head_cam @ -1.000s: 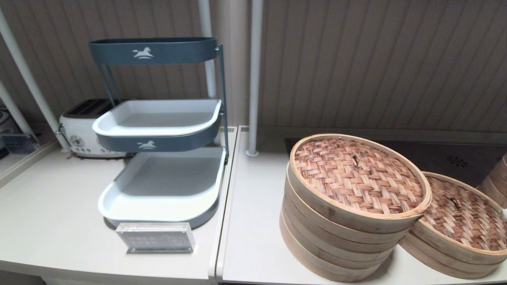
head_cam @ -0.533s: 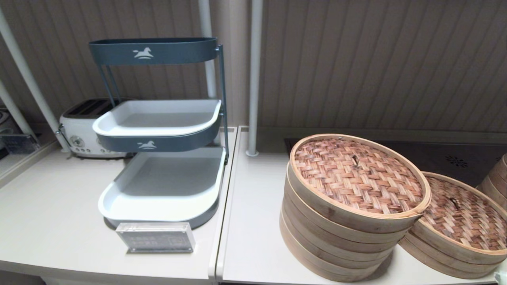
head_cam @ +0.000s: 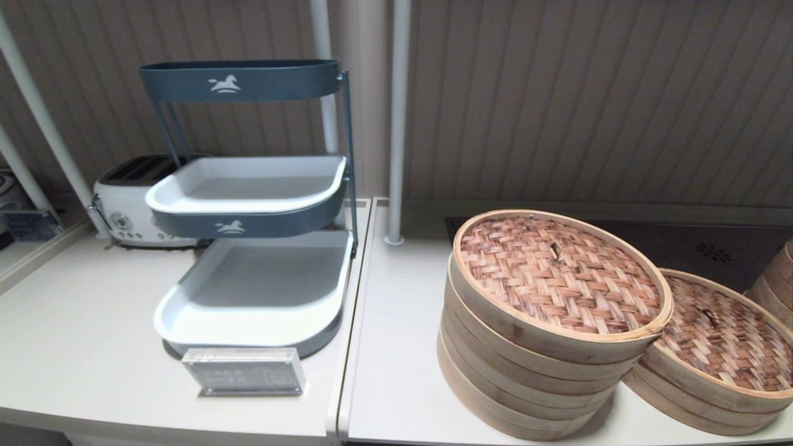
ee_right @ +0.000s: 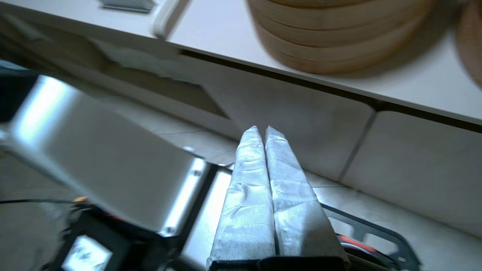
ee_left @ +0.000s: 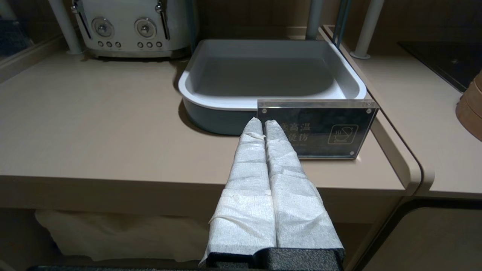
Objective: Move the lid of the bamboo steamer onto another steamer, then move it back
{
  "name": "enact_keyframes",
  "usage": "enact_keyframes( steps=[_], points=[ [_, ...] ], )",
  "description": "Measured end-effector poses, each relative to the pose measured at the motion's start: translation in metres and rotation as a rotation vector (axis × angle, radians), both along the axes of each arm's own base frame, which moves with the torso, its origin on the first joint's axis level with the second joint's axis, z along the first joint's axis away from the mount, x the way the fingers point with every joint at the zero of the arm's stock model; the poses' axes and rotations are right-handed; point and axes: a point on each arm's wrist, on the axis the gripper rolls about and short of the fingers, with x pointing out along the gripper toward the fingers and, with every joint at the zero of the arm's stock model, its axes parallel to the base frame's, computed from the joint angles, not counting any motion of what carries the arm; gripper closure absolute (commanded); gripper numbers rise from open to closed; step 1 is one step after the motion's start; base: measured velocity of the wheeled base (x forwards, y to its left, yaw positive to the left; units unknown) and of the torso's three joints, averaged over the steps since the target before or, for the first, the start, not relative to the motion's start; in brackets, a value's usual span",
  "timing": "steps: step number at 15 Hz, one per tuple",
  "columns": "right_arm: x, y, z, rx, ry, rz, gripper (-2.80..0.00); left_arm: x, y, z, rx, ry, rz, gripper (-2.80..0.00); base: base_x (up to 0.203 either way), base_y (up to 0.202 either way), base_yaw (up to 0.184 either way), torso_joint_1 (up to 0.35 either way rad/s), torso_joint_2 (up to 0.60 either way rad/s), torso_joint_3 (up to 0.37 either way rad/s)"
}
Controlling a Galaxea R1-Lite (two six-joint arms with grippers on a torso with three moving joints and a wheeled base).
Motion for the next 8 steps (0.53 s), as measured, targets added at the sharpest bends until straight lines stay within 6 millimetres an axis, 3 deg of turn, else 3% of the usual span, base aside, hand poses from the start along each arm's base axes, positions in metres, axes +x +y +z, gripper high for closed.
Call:
enact_keyframes(
  steps=[4,8],
  points=[
    [0.012,-0.009,-0.045,-0.125,-0.133,-0.250,0.00,0.000,0.000,0.000,0.000,0.000,0.000,0.00,0.000,0.000,0.000,0.000,0.00,0.000],
    [0.028,-0.009,-0.076,-0.237,-0.246,-0.489,0.00,0.000,0.000,0.000,0.000,0.000,0.000,0.00,0.000,0.000,0.000,0.000,0.00,0.000]
  ],
)
